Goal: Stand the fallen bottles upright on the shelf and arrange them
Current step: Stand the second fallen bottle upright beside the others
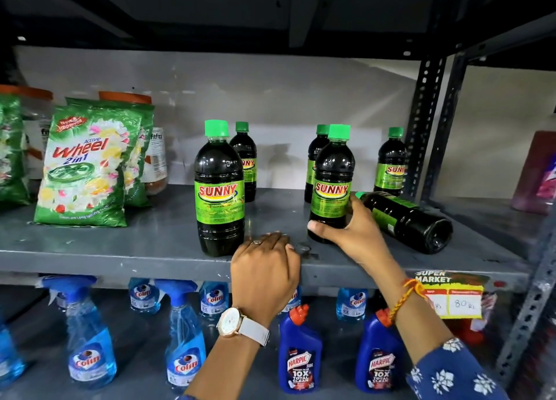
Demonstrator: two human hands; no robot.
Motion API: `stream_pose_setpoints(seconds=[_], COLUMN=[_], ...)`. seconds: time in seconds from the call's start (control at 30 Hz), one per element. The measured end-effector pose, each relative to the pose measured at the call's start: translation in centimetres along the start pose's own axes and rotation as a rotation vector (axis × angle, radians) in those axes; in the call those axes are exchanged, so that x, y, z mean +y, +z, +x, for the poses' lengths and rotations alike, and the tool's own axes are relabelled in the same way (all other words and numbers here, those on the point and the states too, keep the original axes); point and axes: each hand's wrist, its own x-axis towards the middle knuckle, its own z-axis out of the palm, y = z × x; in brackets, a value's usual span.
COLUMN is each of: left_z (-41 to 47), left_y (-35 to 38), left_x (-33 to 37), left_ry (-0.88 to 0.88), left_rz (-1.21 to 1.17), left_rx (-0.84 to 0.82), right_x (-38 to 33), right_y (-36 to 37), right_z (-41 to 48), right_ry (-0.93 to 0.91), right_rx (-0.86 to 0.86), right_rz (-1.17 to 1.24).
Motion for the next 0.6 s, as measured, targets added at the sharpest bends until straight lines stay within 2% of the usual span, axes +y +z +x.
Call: stream_pose_setpoints(seconds=[0.1, 0.6], left_z=[0.0, -0.2], left_y=[0.1, 0.0], left_x=[-0.1, 0.1], left_ry=[0.01, 0.025], left_rz=[0.003, 0.032], left_rx=[0.005, 0.056], right_x=[0.1, 0.2], right_y=[0.2, -1.4], right_z=[-0.1, -2.0], right_ry=[0.053, 0.078], right_rx=[0.076, -0.026], right_rz=[-0.036, 0.01])
